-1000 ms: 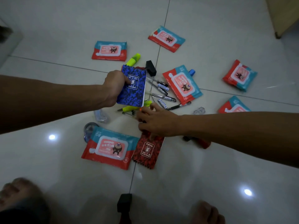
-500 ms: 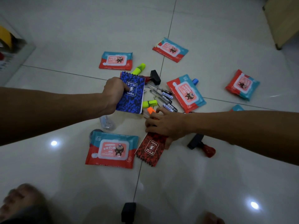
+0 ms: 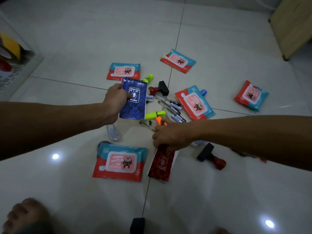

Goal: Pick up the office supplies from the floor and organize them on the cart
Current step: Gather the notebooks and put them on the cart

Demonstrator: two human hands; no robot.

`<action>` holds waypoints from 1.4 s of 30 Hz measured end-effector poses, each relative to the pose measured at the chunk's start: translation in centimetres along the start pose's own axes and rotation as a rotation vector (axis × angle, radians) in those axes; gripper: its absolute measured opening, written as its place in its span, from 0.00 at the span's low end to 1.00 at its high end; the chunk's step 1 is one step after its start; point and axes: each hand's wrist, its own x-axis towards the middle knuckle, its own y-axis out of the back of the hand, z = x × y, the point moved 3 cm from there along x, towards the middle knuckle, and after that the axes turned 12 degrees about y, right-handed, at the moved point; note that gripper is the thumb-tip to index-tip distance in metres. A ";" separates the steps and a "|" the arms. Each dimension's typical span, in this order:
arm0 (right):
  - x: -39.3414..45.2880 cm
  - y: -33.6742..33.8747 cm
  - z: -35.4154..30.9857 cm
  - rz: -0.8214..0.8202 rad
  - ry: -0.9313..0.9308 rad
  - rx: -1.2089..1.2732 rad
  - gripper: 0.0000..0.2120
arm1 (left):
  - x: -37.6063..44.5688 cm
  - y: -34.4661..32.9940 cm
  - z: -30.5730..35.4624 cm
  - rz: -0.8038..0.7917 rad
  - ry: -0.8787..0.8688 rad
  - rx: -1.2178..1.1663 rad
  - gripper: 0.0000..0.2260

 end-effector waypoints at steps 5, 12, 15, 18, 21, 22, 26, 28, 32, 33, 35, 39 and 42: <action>-3.6 2.9 1.7 0.328 -0.239 0.879 0.10 | 0.3 1.2 0.0 0.049 -0.041 -0.059 0.13; -4.2 5.3 4.2 1.140 -0.407 1.690 0.12 | 1.8 4.1 -0.3 0.013 0.058 -0.266 0.20; -2.2 7.2 5.0 1.174 -0.532 1.505 0.11 | 1.2 4.0 0.5 -0.033 0.084 -0.400 0.19; 0.1 9.3 5.3 1.219 -0.538 1.401 0.10 | 0.2 3.4 2.2 -0.040 0.074 -0.477 0.13; 2.1 11.7 4.8 1.182 -0.583 1.112 0.14 | -0.7 3.0 4.2 -0.196 0.064 -0.500 0.14; 2.7 12.2 5.0 1.137 -0.654 0.958 0.20 | -1.0 2.9 4.7 -0.256 0.069 -0.519 0.15; 4.4 14.6 4.5 1.194 -0.563 0.922 0.29 | -0.3 3.6 5.7 -0.208 0.060 -0.567 0.18; 5.1 15.7 4.2 1.200 -0.400 1.022 0.23 | 0.2 4.8 5.6 -0.071 0.028 -0.580 0.24; 6.2 18.0 4.3 1.025 -0.342 1.051 0.19 | 0.8 7.4 5.7 0.112 -0.028 -0.564 0.23; 6.5 18.6 4.4 0.987 -0.334 1.032 0.21 | 1.2 8.1 5.9 0.127 -0.030 -0.564 0.22; 7.5 19.8 5.2 0.951 -0.368 1.018 0.29 | 2.2 9.8 6.4 0.153 -0.051 -0.577 0.19; 10.0 21.7 6.4 1.042 -0.538 1.153 0.10 | 3.9 12.4 7.9 0.174 -0.086 -0.618 0.15; 11.8 23.0 7.3 1.093 -0.523 1.185 0.04 | 5.1 13.3 8.4 0.116 -0.042 -0.651 0.17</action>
